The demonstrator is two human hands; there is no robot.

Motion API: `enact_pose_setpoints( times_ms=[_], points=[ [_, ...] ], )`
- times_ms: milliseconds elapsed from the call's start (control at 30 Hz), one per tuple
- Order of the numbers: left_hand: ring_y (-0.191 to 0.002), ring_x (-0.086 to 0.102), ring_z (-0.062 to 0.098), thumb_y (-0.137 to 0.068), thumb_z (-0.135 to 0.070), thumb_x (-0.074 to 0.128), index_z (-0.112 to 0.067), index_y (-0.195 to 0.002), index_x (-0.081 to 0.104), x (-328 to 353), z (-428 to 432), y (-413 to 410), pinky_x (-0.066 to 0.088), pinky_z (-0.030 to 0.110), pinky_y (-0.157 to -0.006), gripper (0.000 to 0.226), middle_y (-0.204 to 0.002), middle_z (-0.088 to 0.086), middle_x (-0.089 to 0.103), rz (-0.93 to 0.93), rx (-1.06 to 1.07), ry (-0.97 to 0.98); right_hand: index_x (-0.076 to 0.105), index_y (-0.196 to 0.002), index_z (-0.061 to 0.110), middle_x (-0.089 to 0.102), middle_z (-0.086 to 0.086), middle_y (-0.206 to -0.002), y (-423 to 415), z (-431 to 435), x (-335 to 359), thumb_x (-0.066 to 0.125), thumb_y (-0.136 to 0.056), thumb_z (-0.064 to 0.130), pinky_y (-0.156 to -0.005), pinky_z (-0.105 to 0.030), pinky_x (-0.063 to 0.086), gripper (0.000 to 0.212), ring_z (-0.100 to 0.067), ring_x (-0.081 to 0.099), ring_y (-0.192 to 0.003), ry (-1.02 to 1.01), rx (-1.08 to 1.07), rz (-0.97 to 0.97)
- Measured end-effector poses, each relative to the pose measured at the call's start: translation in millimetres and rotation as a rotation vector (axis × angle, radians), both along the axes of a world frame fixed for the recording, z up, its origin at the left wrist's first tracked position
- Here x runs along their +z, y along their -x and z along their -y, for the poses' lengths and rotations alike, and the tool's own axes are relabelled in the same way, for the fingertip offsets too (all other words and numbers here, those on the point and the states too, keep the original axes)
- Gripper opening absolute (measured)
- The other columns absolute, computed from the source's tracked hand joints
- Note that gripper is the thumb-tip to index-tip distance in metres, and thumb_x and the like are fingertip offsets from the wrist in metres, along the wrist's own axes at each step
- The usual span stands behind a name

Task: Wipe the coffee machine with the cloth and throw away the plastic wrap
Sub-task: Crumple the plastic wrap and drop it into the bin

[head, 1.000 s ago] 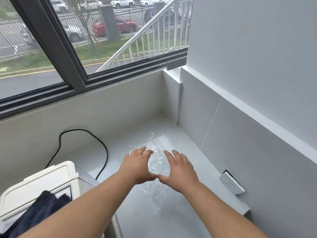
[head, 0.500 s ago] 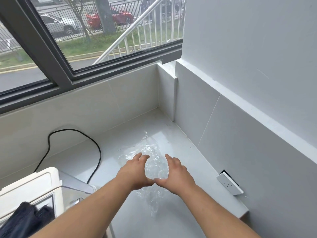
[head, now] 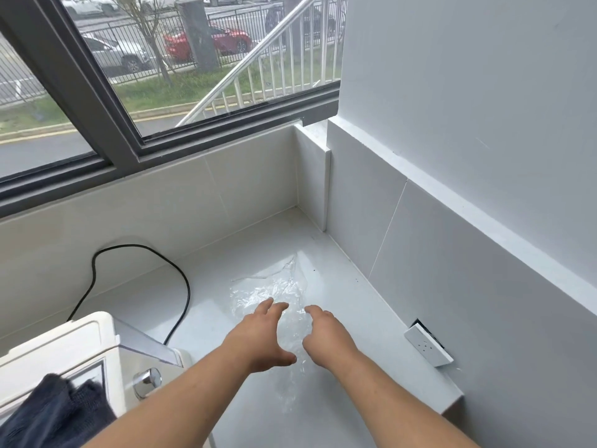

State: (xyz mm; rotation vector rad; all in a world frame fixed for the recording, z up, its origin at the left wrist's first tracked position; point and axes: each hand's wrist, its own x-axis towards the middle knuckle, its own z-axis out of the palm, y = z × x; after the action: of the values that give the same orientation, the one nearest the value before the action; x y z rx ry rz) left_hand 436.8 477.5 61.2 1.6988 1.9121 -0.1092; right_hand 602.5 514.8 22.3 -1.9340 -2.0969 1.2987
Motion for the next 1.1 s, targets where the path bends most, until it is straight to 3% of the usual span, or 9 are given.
enact_pose_setpoints(
  times_ms=[100, 200, 267, 467, 633, 767, 900, 1033, 1100],
  points=[
    [-0.150, 0.035, 0.017, -0.068, -0.061, 0.081, -0.045, -0.161, 0.014, 5, 4, -1, 0.048, 0.036, -0.106, 0.115, -0.174, -0.011, 0.004, 0.003, 0.001, -0.012, 0.047, -0.148, 0.031, 0.059, 0.001, -0.134, 3, -1, 6, 0.045, -0.090, 0.005, -0.085, -0.026, 0.050, 0.064, -0.018, 0.062, -0.112, -0.001, -0.056, -0.100],
    [-0.152, 0.031, 0.018, -0.065, -0.065, 0.081, -0.044, -0.162, 0.009, 12, 6, -1, 0.047, 0.036, -0.107, 0.122, -0.175, -0.011, 0.002, 0.021, 0.005, -0.040, 0.062, -0.125, 0.033, 0.065, 0.007, -0.106, 8, -2, 16, 0.043, -0.093, 0.007, -0.065, -0.023, 0.047, 0.045, -0.014, 0.062, -0.081, 0.019, -0.128, -0.249],
    [-0.153, 0.029, 0.019, -0.062, -0.067, 0.082, -0.043, -0.163, 0.006, 17, 6, -1, 0.045, 0.037, -0.110, 0.128, -0.174, -0.010, 0.004, 0.027, 0.015, -0.077, 0.065, -0.108, 0.032, 0.071, 0.005, -0.096, 12, -5, 25, 0.043, -0.093, 0.009, -0.064, -0.025, 0.049, 0.035, -0.015, 0.061, -0.071, 0.033, -0.185, -0.362],
    [-0.149, 0.033, 0.020, -0.062, -0.069, 0.081, -0.034, -0.164, 0.001, 35, 11, -5, 0.030, 0.048, -0.122, 0.134, -0.166, -0.007, 0.030, -0.053, 0.043, -0.228, 0.064, -0.092, 0.019, 0.073, 0.004, -0.070, 30, -6, 62, 0.048, -0.083, -0.001, -0.069, -0.031, 0.052, 0.027, -0.014, 0.059, -0.059, 0.085, -0.233, -0.643],
    [-0.130, 0.053, 0.022, -0.076, -0.048, 0.079, -0.035, -0.158, 0.014, 52, 8, 4, 0.047, 0.039, -0.104, 0.105, -0.151, -0.005, 0.047, -0.078, 0.064, -0.356, 0.062, -0.074, 0.017, 0.059, 0.007, -0.056, 37, -6, 90, 0.044, -0.074, -0.002, -0.057, -0.022, 0.047, 0.026, -0.012, 0.055, -0.053, 0.088, -0.285, -0.819],
    [-0.113, 0.061, 0.024, -0.083, -0.032, 0.068, -0.038, -0.145, 0.030, 68, 12, 11, 0.052, 0.041, -0.089, 0.073, -0.137, -0.008, 0.056, -0.105, 0.048, -0.373, 0.056, -0.068, 0.013, 0.051, 0.004, -0.054, 37, 3, 108, 0.049, -0.074, 0.016, -0.049, -0.021, 0.042, 0.009, -0.015, 0.046, -0.051, 0.076, -0.338, -0.922],
    [-0.102, 0.063, 0.022, -0.087, -0.023, 0.060, -0.038, -0.126, 0.048, 86, 15, 21, 0.055, 0.039, -0.078, 0.043, -0.121, -0.010, 0.061, -0.110, -0.001, -0.437, 0.055, -0.059, 0.026, 0.052, 0.008, -0.059, 41, 10, 117, 0.057, -0.082, 0.044, -0.052, -0.020, 0.042, 0.029, -0.012, 0.046, -0.055, 0.035, -0.363, -0.882],
    [-0.095, 0.060, 0.021, -0.090, -0.017, 0.051, -0.035, -0.114, 0.057, 102, 20, 27, 0.056, 0.042, -0.075, 0.030, -0.108, -0.012, 0.059, -0.003, -0.013, -0.536, 0.055, -0.081, 0.021, 0.059, 0.002, -0.077, 47, 21, 119, 0.063, -0.077, 0.070, -0.070, -0.035, 0.046, 0.050, -0.018, 0.053, -0.070, 0.000, -0.405, -0.732],
    [-0.093, 0.060, 0.021, -0.089, -0.015, 0.050, -0.033, -0.110, 0.057, 113, 22, 27, 0.055, 0.042, -0.074, 0.029, -0.105, -0.013, 0.057, 0.055, -0.017, -0.567, 0.057, -0.101, 0.018, 0.070, 0.003, -0.100, 48, 26, 124, 0.066, -0.075, 0.077, -0.084, -0.040, 0.057, 0.065, -0.019, 0.067, -0.092, 0.086, -0.460, -0.751]
  ],
)
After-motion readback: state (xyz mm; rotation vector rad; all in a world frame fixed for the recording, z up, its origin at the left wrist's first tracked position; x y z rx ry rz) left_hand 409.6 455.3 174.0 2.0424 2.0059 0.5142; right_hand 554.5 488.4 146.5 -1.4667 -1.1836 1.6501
